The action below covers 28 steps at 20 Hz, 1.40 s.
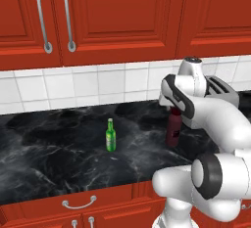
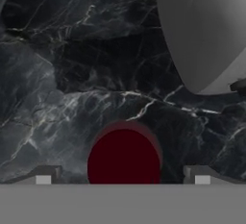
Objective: Place the drinks on the dining counter in a tight cluster.
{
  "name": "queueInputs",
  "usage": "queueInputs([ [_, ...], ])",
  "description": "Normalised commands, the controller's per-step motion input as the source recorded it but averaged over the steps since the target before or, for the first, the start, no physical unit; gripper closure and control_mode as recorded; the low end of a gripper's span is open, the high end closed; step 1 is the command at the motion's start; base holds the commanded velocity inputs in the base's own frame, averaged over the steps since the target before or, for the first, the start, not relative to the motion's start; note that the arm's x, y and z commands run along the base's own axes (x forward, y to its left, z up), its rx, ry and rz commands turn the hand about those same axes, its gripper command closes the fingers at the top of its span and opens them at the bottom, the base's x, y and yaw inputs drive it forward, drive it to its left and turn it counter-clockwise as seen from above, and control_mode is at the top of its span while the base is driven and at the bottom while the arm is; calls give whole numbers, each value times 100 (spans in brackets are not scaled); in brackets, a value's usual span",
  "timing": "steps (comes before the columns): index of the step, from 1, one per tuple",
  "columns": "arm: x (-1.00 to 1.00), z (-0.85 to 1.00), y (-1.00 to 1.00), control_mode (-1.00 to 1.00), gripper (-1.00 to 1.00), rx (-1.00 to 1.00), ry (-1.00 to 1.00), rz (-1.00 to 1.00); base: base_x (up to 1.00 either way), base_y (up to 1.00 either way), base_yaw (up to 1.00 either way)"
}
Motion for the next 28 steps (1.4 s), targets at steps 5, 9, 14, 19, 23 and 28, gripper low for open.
queueInputs([
  [5,0,-20,0,-100,-100,0,2,0,0,0,0],
  [9,0,-20,0,-100,-100,0,2,0,0,0,0],
  [14,1,-19,0,-100,-100,0,3,0,0,0,0],
  [19,-1,-17,0,-100,100,0,0,0,0,0,0],
  [23,-9,-3,0,-100,100,0,0,0,0,0,0],
  [28,-18,10,0,-100,100,0,0,0,0,0,0],
])
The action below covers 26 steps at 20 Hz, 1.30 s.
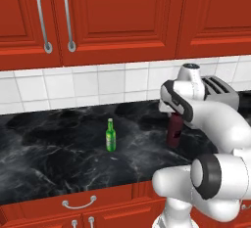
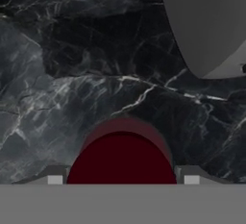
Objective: Place the drinks on the dining counter in a tight cluster.
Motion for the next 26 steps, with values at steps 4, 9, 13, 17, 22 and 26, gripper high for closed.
queueInputs([
  [4,-24,28,6,-100,100,0,-1,0,0,0,0],
  [9,-23,33,10,-100,100,0,0,0,0,0,0],
  [13,-19,28,16,-100,100,0,0,0,0,0,0],
  [17,-8,15,21,-100,100,-4,-3,0,0,0,0],
  [22,-1,3,16,-100,100,0,-1,0,0,0,0],
  [26,0,0,2,-100,100,0,0,0,0,0,0],
])
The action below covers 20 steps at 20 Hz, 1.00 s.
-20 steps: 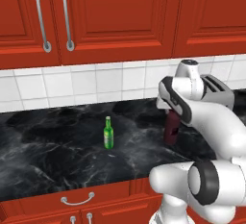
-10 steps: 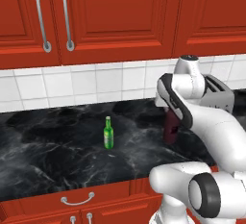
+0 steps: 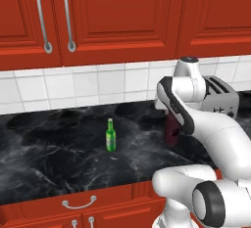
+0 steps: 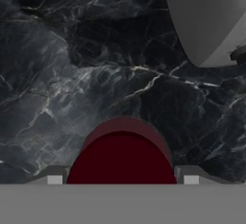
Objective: Place the drinks on the dining counter in a tight cluster.
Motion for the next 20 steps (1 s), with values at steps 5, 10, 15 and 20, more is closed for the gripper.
queueInputs([
  [5,0,0,0,-100,100,0,0,0,0,0,0],
  [10,-1,0,0,100,100,0,0,0,-4,0,0],
  [15,0,0,0,100,100,0,0,0,-53,9,2],
  [20,0,0,0,100,100,0,0,0,-62,11,7],
])
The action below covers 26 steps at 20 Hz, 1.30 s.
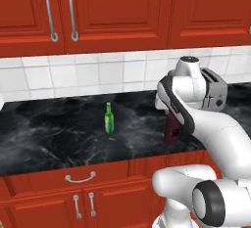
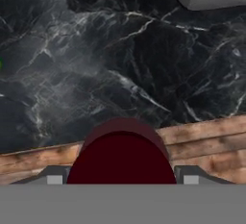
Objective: Place the drinks on the dining counter in a tight cluster.
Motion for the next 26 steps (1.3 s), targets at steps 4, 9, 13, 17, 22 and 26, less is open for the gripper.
queueInputs([
  [4,0,0,0,100,100,0,0,0,-47,10,34],
  [9,0,0,0,100,100,0,0,0,-34,5,65],
  [13,0,0,0,100,100,0,0,0,-25,2,76],
  [17,0,0,0,100,100,0,0,0,-16,3,80],
  [22,0,0,0,100,100,0,0,0,-5,5,86],
  [26,0,0,0,100,100,0,0,0,0,5,90],
])
